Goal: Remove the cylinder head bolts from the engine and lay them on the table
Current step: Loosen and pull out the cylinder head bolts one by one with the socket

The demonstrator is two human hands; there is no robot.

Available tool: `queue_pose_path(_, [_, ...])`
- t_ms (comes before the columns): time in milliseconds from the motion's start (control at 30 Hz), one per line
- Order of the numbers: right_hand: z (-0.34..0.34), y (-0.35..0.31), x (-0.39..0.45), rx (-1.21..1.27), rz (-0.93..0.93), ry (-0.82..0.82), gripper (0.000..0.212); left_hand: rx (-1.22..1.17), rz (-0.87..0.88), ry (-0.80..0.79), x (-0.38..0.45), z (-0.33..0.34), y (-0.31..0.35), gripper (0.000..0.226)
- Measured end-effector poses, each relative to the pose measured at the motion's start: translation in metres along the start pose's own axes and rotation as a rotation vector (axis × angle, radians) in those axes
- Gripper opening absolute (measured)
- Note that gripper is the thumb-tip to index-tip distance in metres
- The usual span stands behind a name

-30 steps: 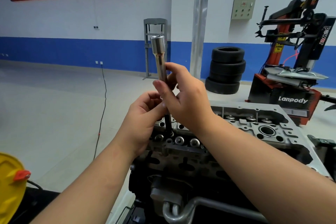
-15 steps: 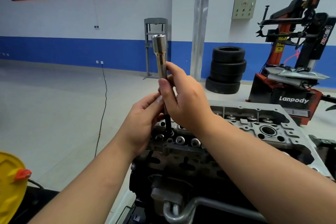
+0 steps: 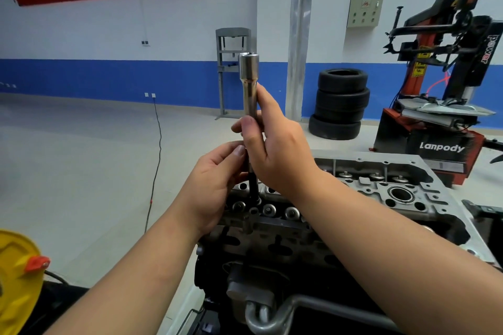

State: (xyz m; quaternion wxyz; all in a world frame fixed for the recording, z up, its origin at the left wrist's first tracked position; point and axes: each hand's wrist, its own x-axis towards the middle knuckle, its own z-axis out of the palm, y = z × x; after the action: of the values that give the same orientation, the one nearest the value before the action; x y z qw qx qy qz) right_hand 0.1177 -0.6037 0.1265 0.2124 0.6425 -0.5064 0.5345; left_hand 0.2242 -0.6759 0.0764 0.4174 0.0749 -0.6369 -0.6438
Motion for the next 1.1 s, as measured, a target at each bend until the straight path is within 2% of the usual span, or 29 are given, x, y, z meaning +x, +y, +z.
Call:
queue_pose_path(100, [-0.0024,-0.0036,0.0001,-0.006,-0.029,0.02,0.055,0.001,0.029,0.03,0.0006,-0.0003,-0.0018,0.036])
queue_pose_path(200, [-0.0009,-0.0036,0.0007,-0.021,-0.075,0.046,0.043,-0.012,0.049,0.077,0.0015,-0.0004,-0.0025,0.047])
queue_pose_path(267, [0.0007,-0.0017,0.0006,-0.021,-0.067,0.048,0.039,-0.019,0.038,0.054,0.0013,-0.0012,-0.0018,0.043])
queue_pose_path(367, [0.0015,-0.0008,-0.0003,0.02,0.021,0.034,0.045,-0.02,0.001,-0.001,0.0006,-0.0022,-0.0017,0.03])
queue_pose_path(533, [-0.001,-0.0043,-0.0006,0.017,0.017,0.014,0.05,-0.008,0.042,0.025,-0.0011,-0.0007,-0.0022,0.035])
queue_pose_path(667, [0.0006,-0.0006,-0.0005,0.014,0.023,0.025,0.042,0.012,0.044,0.035,-0.0006,-0.0006,-0.0014,0.031])
queue_pose_path(800, [0.0006,-0.0006,-0.0007,0.084,0.117,-0.061,0.05,0.034,0.004,-0.02,-0.0002,0.0021,-0.0006,0.032])
queue_pose_path(933, [-0.0003,0.0002,-0.0003,0.11,0.095,-0.028,0.053,0.056,0.044,-0.002,-0.001,0.0033,0.0004,0.028])
queue_pose_path(1033, [0.001,0.0005,-0.0012,0.062,0.001,0.021,0.042,0.04,0.045,0.052,-0.0002,0.0033,0.0004,0.046])
queue_pose_path(1100, [0.0013,0.0004,-0.0012,0.049,0.004,0.015,0.039,0.031,0.039,0.045,0.0001,0.0038,0.0009,0.044])
